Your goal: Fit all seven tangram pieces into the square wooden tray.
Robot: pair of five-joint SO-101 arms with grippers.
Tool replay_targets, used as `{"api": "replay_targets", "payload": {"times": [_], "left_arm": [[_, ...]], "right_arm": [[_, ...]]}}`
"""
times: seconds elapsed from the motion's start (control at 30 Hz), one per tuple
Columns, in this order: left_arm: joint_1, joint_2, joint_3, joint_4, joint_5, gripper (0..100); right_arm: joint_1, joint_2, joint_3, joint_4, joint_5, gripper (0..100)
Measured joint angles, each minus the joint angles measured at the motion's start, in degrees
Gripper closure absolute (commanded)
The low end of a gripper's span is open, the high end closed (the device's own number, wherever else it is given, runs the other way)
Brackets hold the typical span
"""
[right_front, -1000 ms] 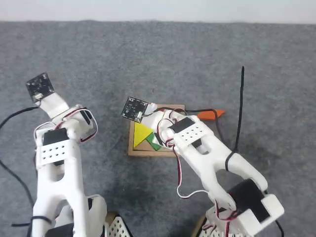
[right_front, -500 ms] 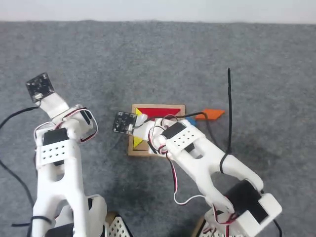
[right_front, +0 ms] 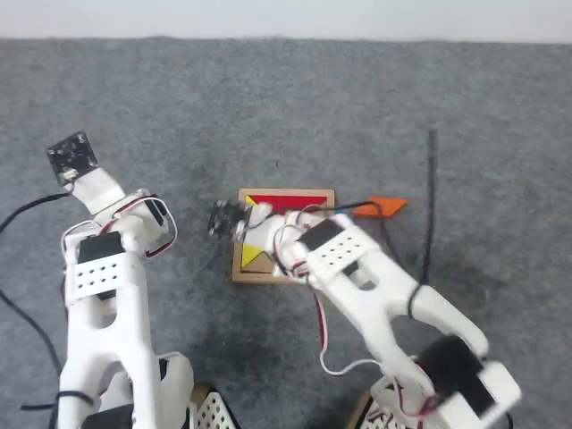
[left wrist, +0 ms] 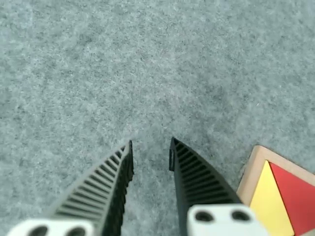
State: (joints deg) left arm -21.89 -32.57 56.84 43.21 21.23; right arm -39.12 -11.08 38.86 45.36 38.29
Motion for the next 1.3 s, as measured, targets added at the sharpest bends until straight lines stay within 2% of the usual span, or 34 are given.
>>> {"api": "replay_targets", "payload": {"times": [0.3,0.5,0.8,1.0,1.3], "left_arm": [[0.0,0.0,0.0,0.0,0.0,87],[0.0,0.0,0.0,0.0,0.0,87],[0.0,0.0,0.0,0.0,0.0,87],[0.0,0.0,0.0,0.0,0.0,87],[0.0,0.0,0.0,0.0,0.0,87]], "right_arm": [[11.1,-15.9,4.1,1.6,-6.8,99.0],[12.0,-16.6,10.6,1.0,-7.0,99.1],[12.1,-3.3,10.3,0.9,-7.0,99.1],[12.0,4.7,4.2,4.4,-7.0,99.1],[11.3,6.3,1.5,5.7,-7.0,99.1]]}}
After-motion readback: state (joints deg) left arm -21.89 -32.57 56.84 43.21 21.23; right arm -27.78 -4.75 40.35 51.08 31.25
